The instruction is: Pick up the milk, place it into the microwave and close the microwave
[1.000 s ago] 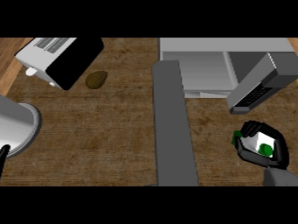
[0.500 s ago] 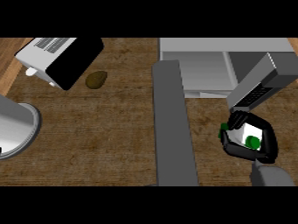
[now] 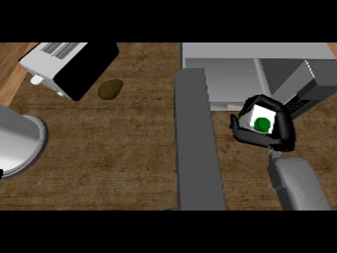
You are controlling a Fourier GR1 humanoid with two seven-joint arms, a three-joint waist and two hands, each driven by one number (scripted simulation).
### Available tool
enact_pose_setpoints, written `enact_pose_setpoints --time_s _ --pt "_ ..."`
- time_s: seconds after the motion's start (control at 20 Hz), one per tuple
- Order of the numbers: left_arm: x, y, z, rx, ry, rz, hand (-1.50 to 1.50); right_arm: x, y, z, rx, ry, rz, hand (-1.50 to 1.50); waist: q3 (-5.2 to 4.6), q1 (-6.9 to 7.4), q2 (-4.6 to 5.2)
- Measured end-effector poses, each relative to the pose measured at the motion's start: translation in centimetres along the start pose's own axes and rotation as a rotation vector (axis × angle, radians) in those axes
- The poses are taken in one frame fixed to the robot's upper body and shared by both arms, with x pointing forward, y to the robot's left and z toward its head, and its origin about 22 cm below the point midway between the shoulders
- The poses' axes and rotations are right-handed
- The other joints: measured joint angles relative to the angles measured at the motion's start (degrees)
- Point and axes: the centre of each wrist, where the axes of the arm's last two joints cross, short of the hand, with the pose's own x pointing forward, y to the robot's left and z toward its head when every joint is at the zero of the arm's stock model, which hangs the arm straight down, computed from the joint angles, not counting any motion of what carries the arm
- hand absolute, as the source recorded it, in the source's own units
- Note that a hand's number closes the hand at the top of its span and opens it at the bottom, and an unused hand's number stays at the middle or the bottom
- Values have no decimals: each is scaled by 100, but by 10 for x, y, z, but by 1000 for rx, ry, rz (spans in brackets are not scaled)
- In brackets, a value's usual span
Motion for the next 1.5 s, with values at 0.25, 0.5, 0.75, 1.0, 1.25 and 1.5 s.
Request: enact_pose_setpoints --time_s 0.25,0.5,0.75,1.0,1.25,1.5 --pt "-2 10 -13 -1 -5 2 -150 -10 17 -41 5 35 18 150 3 42 22" --pt "-3 12 -6 -12 0 7 -150 -13 21 -81 6 54 43 150 4 117 41" --pt "-6 13 -15 -30 -1 13 -150 -16 22 -104 7 47 78 150 8 192 84" --pt "-9 10 -25 -60 -10 26 -150 -15 19 -116 -13 25 133 150 13 315 152" --pt "-13 5 -31 -93 -18 39 -150 -6 12 -131 -38 15 224 150 14 446 208" --pt "-11 6 -41 -113 -34 36 -150 0 9 -140 -90 28 275 150 20 575 279"
